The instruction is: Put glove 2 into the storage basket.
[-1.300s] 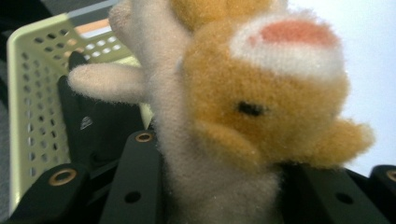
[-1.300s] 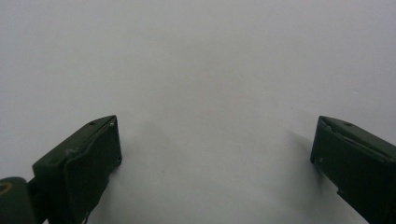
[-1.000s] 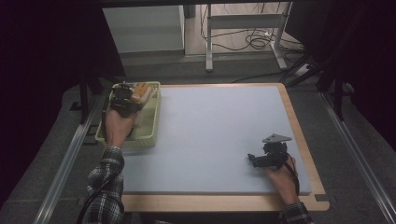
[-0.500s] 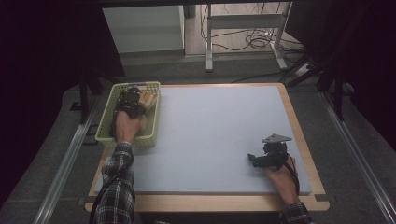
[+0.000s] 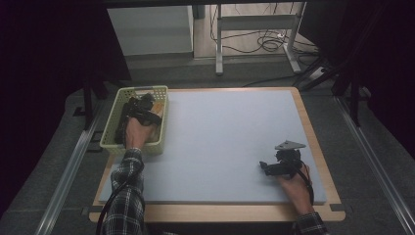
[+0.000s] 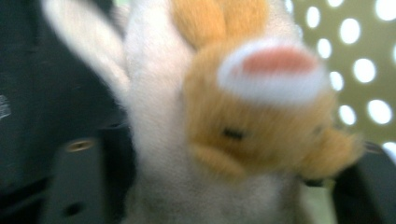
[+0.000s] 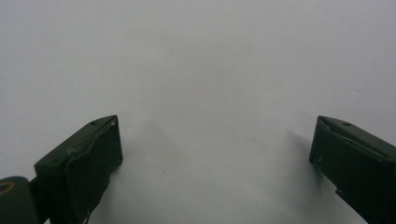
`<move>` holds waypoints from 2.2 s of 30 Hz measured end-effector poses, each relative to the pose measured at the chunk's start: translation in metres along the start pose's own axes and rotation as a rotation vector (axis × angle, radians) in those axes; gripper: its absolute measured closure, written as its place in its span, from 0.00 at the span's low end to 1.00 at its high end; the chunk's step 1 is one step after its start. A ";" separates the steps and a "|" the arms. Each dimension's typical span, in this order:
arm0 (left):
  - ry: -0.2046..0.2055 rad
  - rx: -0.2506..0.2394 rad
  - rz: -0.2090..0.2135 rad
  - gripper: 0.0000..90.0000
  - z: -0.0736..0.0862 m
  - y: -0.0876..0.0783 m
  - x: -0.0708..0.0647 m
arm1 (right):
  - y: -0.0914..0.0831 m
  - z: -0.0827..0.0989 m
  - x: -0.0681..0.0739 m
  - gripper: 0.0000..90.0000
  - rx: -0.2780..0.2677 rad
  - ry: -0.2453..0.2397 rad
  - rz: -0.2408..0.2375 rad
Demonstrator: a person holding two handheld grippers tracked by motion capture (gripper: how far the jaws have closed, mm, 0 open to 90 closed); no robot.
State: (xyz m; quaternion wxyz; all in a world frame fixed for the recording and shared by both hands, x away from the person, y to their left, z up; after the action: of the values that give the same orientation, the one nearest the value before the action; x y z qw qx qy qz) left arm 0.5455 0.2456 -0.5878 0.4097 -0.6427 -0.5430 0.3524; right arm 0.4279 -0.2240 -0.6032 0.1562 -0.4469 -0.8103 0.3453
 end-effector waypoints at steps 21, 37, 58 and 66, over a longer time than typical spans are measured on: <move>0.035 -0.086 0.133 0.64 0.005 -0.032 0.002 | 0.000 0.000 0.000 0.02 0.001 -0.001 0.003; 0.051 -0.145 0.112 0.44 -0.007 -0.039 -0.010 | 0.000 0.000 0.000 0.02 0.001 -0.001 0.002; 0.057 -0.247 0.118 0.07 0.006 -0.067 -0.001 | 0.000 0.000 0.000 0.02 0.000 -0.002 0.004; 0.095 -0.271 0.148 0.02 0.015 -0.080 -0.004 | 0.000 0.000 0.000 0.02 0.000 -0.002 0.004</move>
State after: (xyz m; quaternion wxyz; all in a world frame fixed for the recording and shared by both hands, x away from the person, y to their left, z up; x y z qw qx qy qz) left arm 0.4982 0.2494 -0.5212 0.3171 -0.7464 -0.5167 0.2745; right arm 0.4277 -0.2241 -0.6032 0.1545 -0.4482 -0.8095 0.3463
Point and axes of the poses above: each handheld gripper's, and its own axes: y roughly forward along the jaws, z roughly out of its underside, x roughly to its left, the point moved 10 cm from there along y, roughly forward along the jaws
